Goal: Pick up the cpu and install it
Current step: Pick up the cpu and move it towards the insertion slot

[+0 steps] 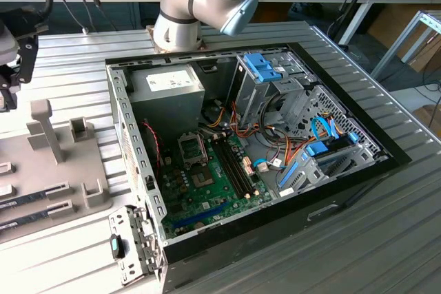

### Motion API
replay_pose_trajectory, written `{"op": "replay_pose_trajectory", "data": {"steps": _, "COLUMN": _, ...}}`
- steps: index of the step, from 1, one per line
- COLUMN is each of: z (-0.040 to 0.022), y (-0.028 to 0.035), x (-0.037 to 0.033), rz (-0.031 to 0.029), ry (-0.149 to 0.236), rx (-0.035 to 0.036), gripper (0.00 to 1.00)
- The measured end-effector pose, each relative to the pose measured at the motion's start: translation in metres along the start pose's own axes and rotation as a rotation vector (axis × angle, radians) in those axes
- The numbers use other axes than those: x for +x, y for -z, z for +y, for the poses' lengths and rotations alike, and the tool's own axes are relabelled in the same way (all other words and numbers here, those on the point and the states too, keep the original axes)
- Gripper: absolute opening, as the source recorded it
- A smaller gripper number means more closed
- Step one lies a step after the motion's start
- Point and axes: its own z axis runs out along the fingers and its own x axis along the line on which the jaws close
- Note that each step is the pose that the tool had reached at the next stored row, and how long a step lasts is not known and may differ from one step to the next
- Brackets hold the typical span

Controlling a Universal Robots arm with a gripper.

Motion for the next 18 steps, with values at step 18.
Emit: {"op": "replay_pose_trajectory", "data": {"steps": 18, "z": 0.0019, "y": 0.0017, "x": -0.0460, "rz": 0.0001, "ry": 0.000, "rx": 0.0001, "gripper": 0.47}}
